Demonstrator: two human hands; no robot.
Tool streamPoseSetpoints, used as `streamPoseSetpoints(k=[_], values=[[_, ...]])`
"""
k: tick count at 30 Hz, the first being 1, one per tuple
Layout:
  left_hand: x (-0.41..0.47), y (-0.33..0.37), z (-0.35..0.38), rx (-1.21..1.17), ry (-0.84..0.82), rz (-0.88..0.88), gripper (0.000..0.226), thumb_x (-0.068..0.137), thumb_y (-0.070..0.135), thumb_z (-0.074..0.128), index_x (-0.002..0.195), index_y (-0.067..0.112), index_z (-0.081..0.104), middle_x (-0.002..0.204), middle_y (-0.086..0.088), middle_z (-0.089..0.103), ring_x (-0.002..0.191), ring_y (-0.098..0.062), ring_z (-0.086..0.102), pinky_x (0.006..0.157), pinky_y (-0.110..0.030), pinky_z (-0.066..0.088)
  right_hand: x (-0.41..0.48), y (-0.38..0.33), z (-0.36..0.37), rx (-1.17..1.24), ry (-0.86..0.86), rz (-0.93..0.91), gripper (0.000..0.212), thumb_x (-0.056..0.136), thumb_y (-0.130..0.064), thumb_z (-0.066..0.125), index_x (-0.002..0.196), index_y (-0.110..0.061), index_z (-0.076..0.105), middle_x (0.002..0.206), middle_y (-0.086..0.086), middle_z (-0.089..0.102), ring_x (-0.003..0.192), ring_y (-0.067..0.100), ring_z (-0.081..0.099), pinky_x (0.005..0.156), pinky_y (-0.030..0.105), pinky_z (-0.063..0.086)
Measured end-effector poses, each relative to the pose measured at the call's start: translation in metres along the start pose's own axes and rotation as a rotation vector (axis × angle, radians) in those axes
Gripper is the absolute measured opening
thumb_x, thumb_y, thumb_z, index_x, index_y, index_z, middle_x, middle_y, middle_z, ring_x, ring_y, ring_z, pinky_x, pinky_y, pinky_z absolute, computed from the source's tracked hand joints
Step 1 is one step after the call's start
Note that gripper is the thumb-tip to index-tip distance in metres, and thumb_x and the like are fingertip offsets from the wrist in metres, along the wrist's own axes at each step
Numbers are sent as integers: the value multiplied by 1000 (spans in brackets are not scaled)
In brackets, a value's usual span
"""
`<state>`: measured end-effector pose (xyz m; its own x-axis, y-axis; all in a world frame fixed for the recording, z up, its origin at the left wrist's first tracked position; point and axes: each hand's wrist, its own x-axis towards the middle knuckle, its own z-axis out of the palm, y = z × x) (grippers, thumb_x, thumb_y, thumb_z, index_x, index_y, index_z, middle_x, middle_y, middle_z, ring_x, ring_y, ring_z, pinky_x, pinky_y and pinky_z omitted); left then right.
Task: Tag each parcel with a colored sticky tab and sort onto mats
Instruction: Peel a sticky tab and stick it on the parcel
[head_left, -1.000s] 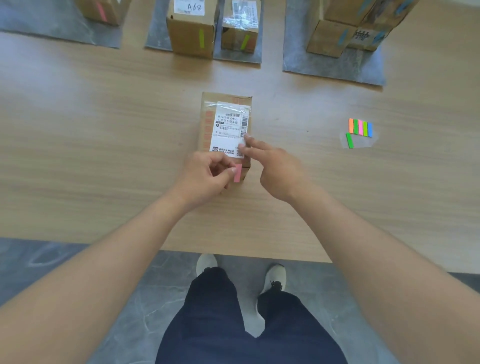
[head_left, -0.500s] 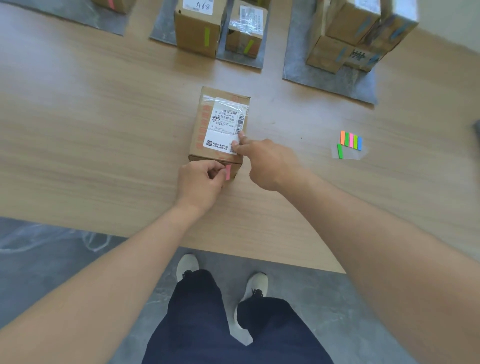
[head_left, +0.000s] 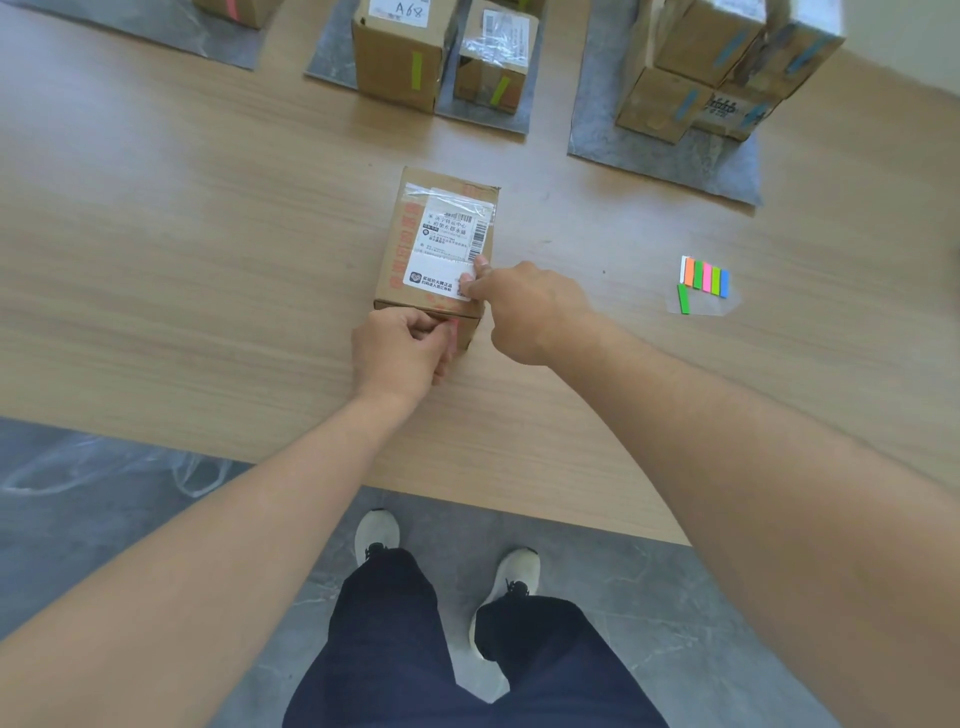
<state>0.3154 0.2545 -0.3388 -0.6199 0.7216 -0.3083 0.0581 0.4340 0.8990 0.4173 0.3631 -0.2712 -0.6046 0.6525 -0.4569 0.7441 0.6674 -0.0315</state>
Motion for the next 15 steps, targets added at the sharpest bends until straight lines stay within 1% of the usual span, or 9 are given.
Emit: streamPoseSetpoints(k=[3,6,8,10,11,13,15], values=[[1,-2,0,21,25,-27,21,82,22,79,67,10,72,55,-5,69,50,-27,68,51,-45,60,-5,0,-3,-8,0,-8,61,102,-19,43,158,-38,29,151,5,45,124,33,56,86,39,42],[5,-8,1,70,45,-52,23,79,24,79,60,15,70,53,-3,68,49,-25,68,56,-43,61,-7,1,-4,8,-3,-18,62,102,-18,43,159,-38,28,145,8,48,122,34,57,86,39,43],[9,-14,-2,85,108,-132,23,79,20,78,58,16,68,54,-5,69,48,-24,69,59,-44,62,-6,2,-4,32,-8,-16,61,103,-19,41,159,-39,27,145,8,48,122,34,57,88,41,45],[12,-19,-13,-41,223,-322,17,82,8,72,67,12,64,67,-16,72,49,-26,69,57,-45,62,-5,3,-2,63,-1,-9,61,103,-19,40,159,-39,26,147,7,46,121,34,57,90,42,46],[14,-20,-20,-121,288,-395,15,85,3,66,72,10,61,76,-21,73,50,-26,70,55,-43,62,-4,3,-1,76,1,-5,62,103,-19,40,159,-39,26,148,7,46,121,35,57,89,42,46],[20,-20,-37,-213,378,-420,9,90,6,55,82,10,57,87,-24,72,59,-27,72,53,-38,60,-3,4,3,98,3,-6,64,101,-18,41,159,-41,26,153,4,43,121,34,57,89,42,47],[28,-10,-49,-292,379,-396,8,92,16,48,89,13,55,96,-24,70,74,-29,75,59,-36,61,-4,6,5,134,3,-16,65,100,-16,39,158,-42,27,160,-2,36,125,33,54,93,42,49]])
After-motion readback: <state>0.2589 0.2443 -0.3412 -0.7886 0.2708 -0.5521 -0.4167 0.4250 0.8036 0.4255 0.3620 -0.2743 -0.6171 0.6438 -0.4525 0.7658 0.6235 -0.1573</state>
